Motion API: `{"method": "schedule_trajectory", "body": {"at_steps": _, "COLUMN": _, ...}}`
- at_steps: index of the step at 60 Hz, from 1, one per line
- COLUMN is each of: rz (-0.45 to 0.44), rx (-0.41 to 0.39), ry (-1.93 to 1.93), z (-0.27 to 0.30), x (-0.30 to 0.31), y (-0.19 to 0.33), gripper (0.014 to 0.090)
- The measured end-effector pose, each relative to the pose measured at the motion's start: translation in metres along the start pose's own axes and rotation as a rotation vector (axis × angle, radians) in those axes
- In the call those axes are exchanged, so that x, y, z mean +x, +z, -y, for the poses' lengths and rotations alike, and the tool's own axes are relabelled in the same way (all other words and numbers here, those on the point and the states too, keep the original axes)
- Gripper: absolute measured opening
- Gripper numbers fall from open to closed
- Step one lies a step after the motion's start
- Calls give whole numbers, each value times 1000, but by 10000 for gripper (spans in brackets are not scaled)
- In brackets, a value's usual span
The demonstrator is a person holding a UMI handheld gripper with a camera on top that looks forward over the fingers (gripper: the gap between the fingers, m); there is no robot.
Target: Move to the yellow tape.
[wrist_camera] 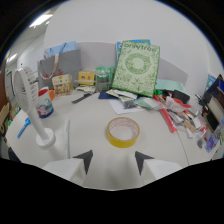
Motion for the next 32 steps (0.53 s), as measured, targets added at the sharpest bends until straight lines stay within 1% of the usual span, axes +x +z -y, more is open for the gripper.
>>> {"method": "schedule_trajectory", "body": {"at_steps": 8, "rz": 4, "rx": -12, "ry": 7, "z": 5, "x": 6, "y": 23, "gripper": 840}}
{"method": "schedule_trajectory", "body": {"at_steps": 15, "rz": 0, "rx": -18, "ry": 9, "z": 6, "x": 9, "y": 34, "gripper": 840}}
{"method": "schedule_trajectory", "body": {"at_steps": 32, "rz": -1, "rx": -32, "ry": 8, "z": 4, "x": 10, "y": 37, "gripper": 842}}
